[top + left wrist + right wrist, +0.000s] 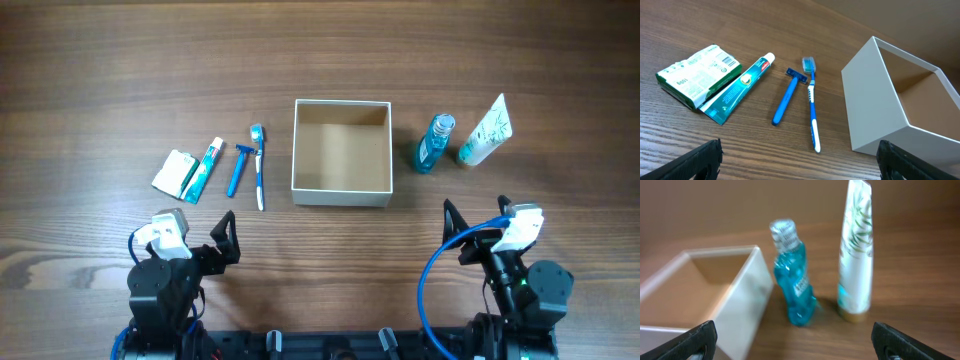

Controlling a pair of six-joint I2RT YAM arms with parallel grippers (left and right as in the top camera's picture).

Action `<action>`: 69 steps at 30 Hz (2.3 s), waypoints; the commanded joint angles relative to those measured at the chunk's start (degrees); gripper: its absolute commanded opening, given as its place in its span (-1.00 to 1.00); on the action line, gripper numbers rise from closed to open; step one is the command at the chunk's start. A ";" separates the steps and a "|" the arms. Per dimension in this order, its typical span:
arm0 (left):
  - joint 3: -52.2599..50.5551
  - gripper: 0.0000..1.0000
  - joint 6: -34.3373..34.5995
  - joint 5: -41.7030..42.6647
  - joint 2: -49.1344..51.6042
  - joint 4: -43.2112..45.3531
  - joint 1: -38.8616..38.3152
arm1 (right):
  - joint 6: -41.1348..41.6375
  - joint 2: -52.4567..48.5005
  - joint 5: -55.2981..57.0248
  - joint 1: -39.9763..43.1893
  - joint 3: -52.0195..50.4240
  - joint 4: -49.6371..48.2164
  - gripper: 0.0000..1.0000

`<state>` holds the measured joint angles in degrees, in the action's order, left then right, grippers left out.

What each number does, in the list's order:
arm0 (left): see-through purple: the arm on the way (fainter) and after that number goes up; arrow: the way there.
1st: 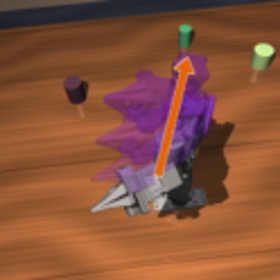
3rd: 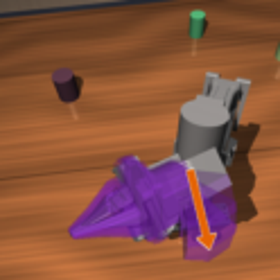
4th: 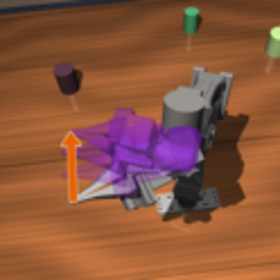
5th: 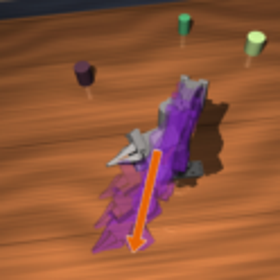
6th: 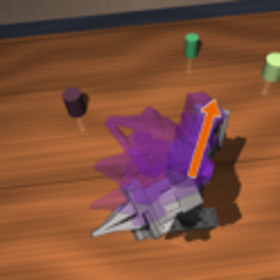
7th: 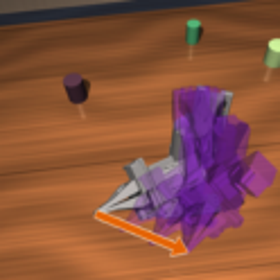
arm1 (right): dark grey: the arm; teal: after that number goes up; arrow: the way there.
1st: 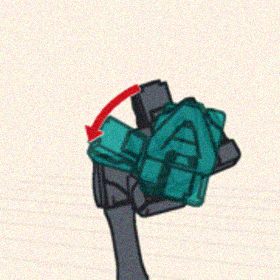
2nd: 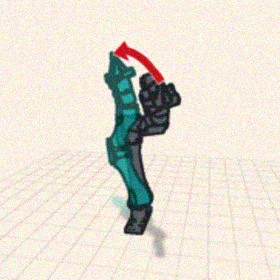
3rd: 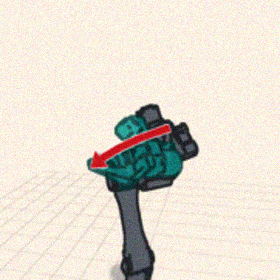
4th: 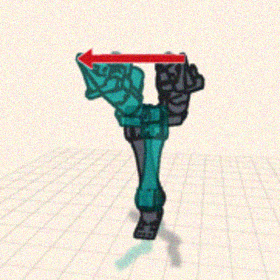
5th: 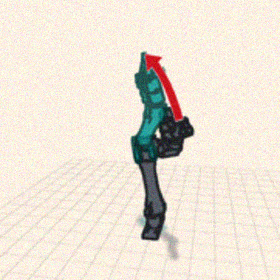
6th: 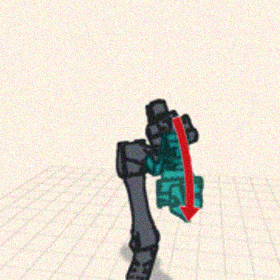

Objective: Pack container
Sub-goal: 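Move the right gripper to the blue mouthwash bottle and grasp it, then lift the mouthwash bottle with the right gripper and place it in the box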

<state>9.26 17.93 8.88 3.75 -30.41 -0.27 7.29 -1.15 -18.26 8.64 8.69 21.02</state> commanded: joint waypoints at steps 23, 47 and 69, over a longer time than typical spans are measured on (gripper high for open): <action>-0.81 1.00 0.50 0.46 -0.26 -0.13 -0.26 | -3.45 -64.67 2.56 -6.64 82.09 51.95 0.99; -0.81 1.00 0.50 0.46 -0.26 -0.13 -0.26 | 18.16 -96.98 24.83 -19.56 82.79 46.99 0.96; -0.81 1.00 0.50 0.46 -0.26 -0.13 -0.26 | 15.17 -97.50 24.79 -20.63 82.99 47.06 -0.91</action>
<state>9.21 17.93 8.88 3.79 -30.46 -0.27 23.31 -107.22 3.79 -10.90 90.74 68.14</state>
